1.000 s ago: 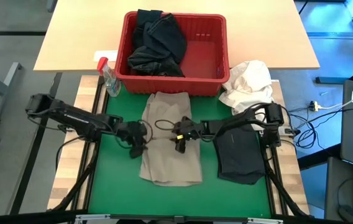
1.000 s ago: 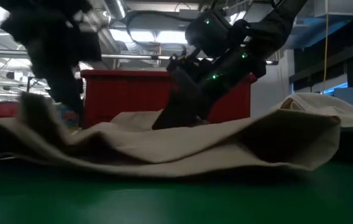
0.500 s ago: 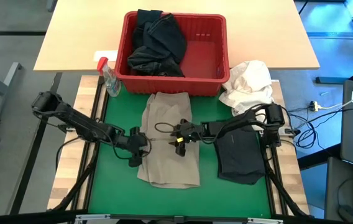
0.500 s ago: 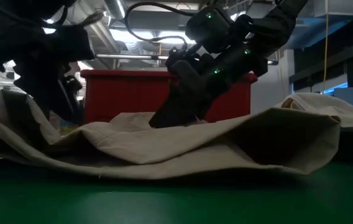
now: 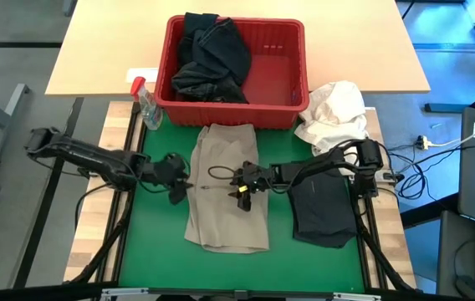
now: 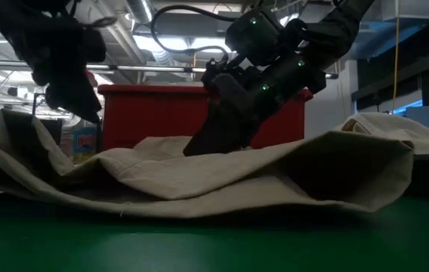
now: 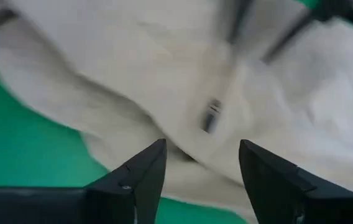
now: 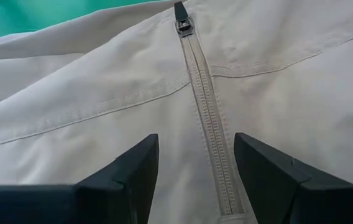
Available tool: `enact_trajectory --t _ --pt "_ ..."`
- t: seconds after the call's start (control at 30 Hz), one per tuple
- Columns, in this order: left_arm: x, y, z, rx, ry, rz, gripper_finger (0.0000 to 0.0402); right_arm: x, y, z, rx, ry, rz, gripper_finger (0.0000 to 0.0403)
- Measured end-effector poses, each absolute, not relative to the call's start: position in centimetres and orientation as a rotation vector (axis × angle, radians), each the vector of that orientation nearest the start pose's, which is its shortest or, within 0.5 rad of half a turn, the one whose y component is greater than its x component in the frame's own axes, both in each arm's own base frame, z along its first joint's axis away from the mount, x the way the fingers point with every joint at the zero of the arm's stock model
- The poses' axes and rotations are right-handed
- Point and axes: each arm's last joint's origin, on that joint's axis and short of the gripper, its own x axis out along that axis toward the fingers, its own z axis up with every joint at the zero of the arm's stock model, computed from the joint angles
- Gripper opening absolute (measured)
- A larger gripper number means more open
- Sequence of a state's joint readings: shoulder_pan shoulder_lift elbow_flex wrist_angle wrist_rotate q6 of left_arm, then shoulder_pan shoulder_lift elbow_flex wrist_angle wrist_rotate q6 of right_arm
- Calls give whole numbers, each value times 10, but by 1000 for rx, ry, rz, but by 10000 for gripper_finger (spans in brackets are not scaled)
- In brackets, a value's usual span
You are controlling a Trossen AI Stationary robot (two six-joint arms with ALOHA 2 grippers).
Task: Fold Laundry from Bin
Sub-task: Fold the brown shorts
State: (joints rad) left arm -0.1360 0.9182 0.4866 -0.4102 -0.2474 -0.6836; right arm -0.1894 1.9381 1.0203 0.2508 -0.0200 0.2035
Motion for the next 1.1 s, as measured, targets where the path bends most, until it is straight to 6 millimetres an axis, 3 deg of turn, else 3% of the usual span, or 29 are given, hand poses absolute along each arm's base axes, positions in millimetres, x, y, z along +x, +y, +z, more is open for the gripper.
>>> enact_trajectory --t 0.27,0.53,0.83,1.1 --pt "171 2 164 -791 657 533 245 380 -72 132 266 645 -231 209" --pt "181 2 144 -789 717 543 247 381 -72 132 265 644 -230 209" --pt "198 -2 134 -794 756 354 247 381 -72 132 263 641 -230 209" --pt "207 -5 143 -781 672 211 247 381 -72 132 263 640 -230 209"
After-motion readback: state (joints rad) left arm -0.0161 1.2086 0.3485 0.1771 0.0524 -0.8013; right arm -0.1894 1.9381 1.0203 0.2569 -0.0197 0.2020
